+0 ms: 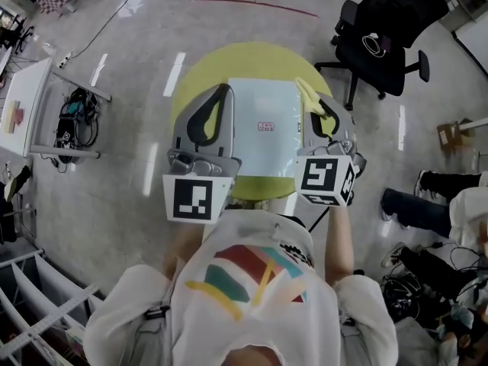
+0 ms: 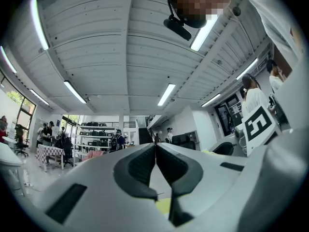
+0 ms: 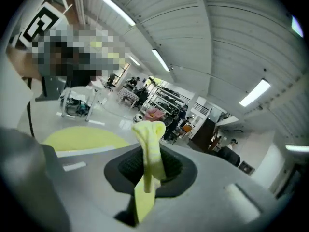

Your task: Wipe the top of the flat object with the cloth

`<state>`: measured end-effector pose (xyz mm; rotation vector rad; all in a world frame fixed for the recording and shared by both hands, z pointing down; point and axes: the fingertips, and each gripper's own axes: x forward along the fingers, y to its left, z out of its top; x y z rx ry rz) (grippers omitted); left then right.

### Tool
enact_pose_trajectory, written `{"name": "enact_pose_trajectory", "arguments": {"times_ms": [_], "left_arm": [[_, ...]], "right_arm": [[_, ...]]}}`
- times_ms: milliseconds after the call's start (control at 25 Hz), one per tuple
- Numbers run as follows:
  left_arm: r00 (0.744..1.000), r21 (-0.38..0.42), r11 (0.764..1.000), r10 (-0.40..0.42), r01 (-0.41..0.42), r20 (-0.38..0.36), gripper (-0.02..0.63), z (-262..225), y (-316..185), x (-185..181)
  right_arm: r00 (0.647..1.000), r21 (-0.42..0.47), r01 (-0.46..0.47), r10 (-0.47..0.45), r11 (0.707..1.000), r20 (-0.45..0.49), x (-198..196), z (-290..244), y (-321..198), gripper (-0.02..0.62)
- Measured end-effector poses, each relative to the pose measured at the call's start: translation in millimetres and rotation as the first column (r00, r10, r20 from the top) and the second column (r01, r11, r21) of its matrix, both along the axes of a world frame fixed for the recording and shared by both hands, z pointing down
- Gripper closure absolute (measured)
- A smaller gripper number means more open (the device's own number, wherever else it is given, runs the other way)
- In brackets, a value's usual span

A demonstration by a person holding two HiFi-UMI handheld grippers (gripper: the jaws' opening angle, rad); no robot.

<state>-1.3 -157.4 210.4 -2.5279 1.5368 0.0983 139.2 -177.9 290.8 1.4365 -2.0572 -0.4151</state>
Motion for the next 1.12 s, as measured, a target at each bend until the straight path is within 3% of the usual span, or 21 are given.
{"name": "enact_pose_trajectory", "arguments": {"times_ms": [120,280,560,760,1120], "left_arm": [[1.0,-0.013,1.0,-0.023,0.023,-0.005,0.589,4,-3,-9],[0.999,-0.011,0.999,-0.047,0.047,-0.003,0.589,9,-4,-18],[0.998,-0.05,0.996,-0.07,0.07,0.005,0.589,28,-6,-26],[0.995,-0.007,0.998,-0.063,0.064,0.079,0.589,30,-6,-28],[0.992,-0.027,0.996,-0.08,0.083,0.1,0.589,39,-5,-31]], "right_arm": [[0.986,-0.07,0.069,-0.078,0.995,-0.144,-3,22,-25,0.568],[0.942,-0.173,0.099,-0.148,0.98,-0.301,-1,64,-66,0.568],[0.849,-0.306,0.137,-0.271,0.942,-0.454,3,139,-115,0.568],[0.817,-0.379,0.118,-0.307,0.918,-0.489,0,177,-132,0.569],[0.756,-0.532,0.082,-0.401,0.842,-0.518,4,237,-148,0.569]]}}
